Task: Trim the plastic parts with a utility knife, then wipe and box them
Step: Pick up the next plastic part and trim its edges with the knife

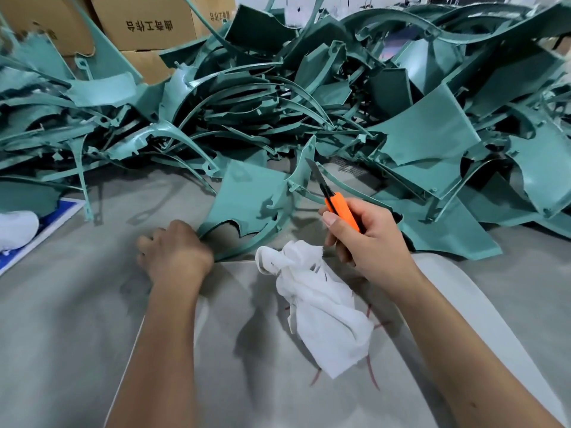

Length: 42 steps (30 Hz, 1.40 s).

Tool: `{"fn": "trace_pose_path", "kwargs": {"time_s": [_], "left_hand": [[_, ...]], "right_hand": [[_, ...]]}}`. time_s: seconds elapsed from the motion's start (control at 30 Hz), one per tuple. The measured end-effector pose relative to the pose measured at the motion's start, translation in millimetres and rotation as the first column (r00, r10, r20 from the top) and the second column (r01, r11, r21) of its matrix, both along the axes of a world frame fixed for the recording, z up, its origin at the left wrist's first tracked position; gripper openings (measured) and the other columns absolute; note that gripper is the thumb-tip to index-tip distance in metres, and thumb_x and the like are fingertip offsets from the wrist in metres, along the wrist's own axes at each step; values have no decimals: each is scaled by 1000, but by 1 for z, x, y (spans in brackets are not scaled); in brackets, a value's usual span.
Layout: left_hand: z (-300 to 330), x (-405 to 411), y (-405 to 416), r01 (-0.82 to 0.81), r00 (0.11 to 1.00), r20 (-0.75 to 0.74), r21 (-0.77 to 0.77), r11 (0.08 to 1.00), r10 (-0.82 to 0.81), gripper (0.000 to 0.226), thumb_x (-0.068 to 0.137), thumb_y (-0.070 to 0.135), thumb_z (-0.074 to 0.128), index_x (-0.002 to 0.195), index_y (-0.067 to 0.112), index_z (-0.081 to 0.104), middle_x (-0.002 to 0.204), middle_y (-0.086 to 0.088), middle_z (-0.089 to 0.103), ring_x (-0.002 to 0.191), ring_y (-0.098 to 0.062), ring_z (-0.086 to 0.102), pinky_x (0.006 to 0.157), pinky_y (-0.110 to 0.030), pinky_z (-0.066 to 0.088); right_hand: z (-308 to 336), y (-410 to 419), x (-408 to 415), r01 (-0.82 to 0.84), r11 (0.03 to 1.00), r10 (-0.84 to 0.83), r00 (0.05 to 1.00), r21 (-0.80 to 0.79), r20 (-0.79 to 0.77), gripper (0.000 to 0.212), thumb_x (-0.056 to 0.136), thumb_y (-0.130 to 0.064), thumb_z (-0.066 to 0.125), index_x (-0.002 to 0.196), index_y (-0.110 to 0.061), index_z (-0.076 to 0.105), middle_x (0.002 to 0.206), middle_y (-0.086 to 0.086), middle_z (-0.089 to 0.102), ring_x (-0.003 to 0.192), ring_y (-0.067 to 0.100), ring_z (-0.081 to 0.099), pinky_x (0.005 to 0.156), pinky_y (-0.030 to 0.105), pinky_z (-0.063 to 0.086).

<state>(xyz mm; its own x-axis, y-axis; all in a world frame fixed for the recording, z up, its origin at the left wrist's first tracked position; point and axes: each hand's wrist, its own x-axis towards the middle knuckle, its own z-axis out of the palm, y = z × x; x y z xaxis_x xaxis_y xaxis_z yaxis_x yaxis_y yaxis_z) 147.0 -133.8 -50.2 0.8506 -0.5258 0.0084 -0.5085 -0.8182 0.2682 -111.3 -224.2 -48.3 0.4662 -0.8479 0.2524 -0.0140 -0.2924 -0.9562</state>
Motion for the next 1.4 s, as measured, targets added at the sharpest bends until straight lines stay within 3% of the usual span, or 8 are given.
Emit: {"fn": "trace_pose_path", "kwargs": {"time_s": [0.17,0.37,0.53,0.7,0.87,1.17,1.3,1.4], "left_hand": [[10,-6,2,-136,991,-63,-477,868,120,27,94,12,56,120,6,49,115,-23,63,103,-44,58,86,-50,46],[18,-32,-1,185,977,214,-860,475,8,12,95,11,54,103,13,46,81,3,52,70,-20,47,60,-32,31],[33,-43,-5,66,845,-10,-990,123,-534,7,101,22,54,94,22,52,67,12,41,54,-10,34,48,-27,29],[28,-55,-8,-118,339,-503,-861,495,-795,26,106,36,52,97,13,63,69,4,46,50,-7,29,41,-18,25],[21,-60,-12,-27,340,-665,-714,700,-665,19,109,26,47,101,12,56,63,5,41,46,-5,27,35,-15,21],[16,-56,-20,-271,336,-688,-725,634,-643,31,107,31,54,80,18,48,56,5,35,39,-5,23,34,-14,20],[15,-49,-20,-334,286,-690,-722,605,-665,40,108,46,45,81,17,51,57,4,31,40,-7,21,35,-15,20],[15,-54,-17,-181,276,-611,-791,584,-742,38,105,46,48,76,21,50,59,4,29,43,-8,20,37,-16,21]], "right_hand": [[0,-2,2,29,999,-29,1000,-15,-9,10,104,-26,64,97,-26,71,71,8,68,52,15,57,45,20,42],[1,2,4,42,999,-42,999,10,17,21,107,-31,58,100,-13,66,74,12,68,51,14,55,45,20,40],[1,7,3,77,996,-83,989,50,119,27,112,-36,45,111,-15,62,73,9,67,51,15,55,44,19,40],[0,5,1,33,990,-62,975,135,215,34,105,-50,50,107,-17,58,75,4,67,51,21,54,43,24,41],[1,6,3,-136,977,104,976,163,194,35,92,-52,70,104,-19,68,89,20,72,45,22,51,42,25,40],[5,15,-4,-619,727,640,768,296,35,20,92,-23,75,109,-13,71,70,13,54,43,13,48,41,22,40],[7,8,-8,-534,828,489,837,173,246,21,91,-27,74,104,-11,70,97,48,60,38,14,45,38,23,37],[8,-2,-10,-255,953,164,888,163,429,32,91,-32,74,108,-8,60,104,19,74,37,13,42,37,21,34]]}}
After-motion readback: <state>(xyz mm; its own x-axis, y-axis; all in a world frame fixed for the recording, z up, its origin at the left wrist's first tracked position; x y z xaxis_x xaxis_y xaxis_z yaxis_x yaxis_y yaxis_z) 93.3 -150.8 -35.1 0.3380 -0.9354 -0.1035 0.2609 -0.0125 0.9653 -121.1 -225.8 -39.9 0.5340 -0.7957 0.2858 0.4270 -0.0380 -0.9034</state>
